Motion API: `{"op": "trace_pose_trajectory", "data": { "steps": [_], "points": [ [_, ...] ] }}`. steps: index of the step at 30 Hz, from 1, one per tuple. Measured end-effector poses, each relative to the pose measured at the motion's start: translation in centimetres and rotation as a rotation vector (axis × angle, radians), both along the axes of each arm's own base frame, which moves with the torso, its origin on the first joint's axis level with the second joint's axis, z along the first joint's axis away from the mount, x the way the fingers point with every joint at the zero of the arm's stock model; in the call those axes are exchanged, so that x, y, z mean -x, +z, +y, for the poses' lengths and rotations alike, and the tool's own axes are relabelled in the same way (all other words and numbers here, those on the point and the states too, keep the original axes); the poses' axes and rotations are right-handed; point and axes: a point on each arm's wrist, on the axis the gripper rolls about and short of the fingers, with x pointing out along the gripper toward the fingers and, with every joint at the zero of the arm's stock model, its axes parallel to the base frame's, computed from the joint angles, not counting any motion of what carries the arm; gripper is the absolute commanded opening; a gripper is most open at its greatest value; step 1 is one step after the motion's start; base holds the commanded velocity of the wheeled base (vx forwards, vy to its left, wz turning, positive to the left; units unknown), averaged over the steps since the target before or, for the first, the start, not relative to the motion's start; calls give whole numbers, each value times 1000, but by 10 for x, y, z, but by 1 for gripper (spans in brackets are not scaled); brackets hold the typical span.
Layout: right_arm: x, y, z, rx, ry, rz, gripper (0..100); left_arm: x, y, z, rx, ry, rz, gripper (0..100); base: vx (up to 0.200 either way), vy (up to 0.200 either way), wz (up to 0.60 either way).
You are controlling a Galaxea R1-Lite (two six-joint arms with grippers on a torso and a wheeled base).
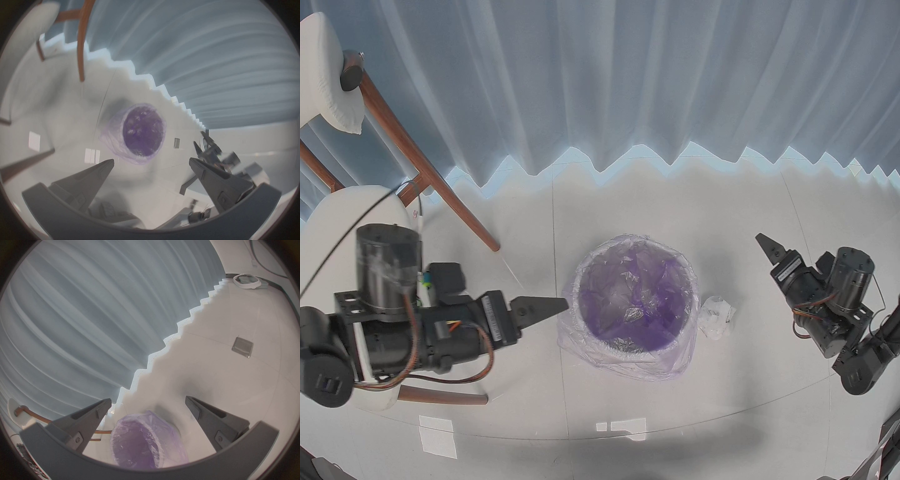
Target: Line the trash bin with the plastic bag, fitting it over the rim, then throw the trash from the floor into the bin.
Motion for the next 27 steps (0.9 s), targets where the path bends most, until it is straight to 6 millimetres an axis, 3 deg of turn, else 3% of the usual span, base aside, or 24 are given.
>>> {"op": "trace_pose_trajectory", "data": {
  "steps": [6,12,19,27],
  "points": [
    [31,6,-17,-8,-28,-16,100,-29,-26,-42,65,106,239,100,0,0,0],
    [53,0,-23,-4,-23,-6,100,-56,-55,-75,29,150,332,100,0,0,0],
    [69,-2,-23,-8,-7,-14,100,-84,-80,-103,-33,198,369,100,0,0,0],
    [79,-8,-24,-3,3,6,100,-103,-110,-119,-93,234,407,100,0,0,0]
  ]
}}
